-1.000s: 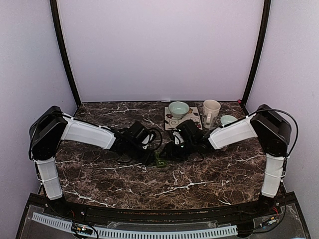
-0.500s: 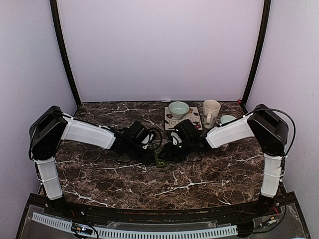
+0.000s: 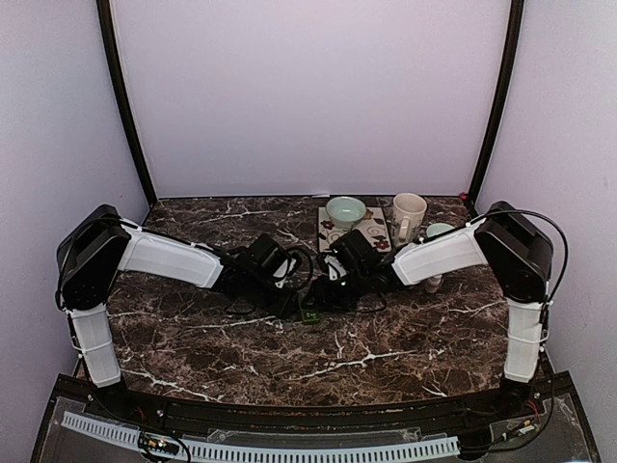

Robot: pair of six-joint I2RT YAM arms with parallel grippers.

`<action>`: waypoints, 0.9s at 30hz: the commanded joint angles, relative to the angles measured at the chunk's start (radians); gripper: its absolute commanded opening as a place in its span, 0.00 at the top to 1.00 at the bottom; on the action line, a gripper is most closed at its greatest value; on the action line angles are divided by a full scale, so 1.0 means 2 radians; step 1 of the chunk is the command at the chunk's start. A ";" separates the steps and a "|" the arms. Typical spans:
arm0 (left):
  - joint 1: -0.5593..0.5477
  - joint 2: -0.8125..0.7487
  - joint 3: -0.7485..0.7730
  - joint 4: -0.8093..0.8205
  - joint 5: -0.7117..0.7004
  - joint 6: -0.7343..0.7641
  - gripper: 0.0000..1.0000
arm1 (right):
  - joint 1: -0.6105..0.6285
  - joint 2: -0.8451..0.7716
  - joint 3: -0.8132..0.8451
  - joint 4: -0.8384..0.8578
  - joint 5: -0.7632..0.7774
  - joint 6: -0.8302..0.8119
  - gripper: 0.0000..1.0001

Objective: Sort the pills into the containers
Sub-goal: Close the lid of the pill container.

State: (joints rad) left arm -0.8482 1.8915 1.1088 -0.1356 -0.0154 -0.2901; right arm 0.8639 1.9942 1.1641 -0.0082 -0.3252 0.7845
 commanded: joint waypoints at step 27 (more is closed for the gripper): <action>0.004 0.001 -0.021 0.008 -0.005 0.001 0.47 | 0.013 0.063 0.045 -0.082 0.015 -0.031 0.59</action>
State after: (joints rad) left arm -0.8413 1.8904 1.0958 -0.1215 -0.0372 -0.2810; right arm 0.8688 2.0441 1.2652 -0.1127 -0.3126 0.7372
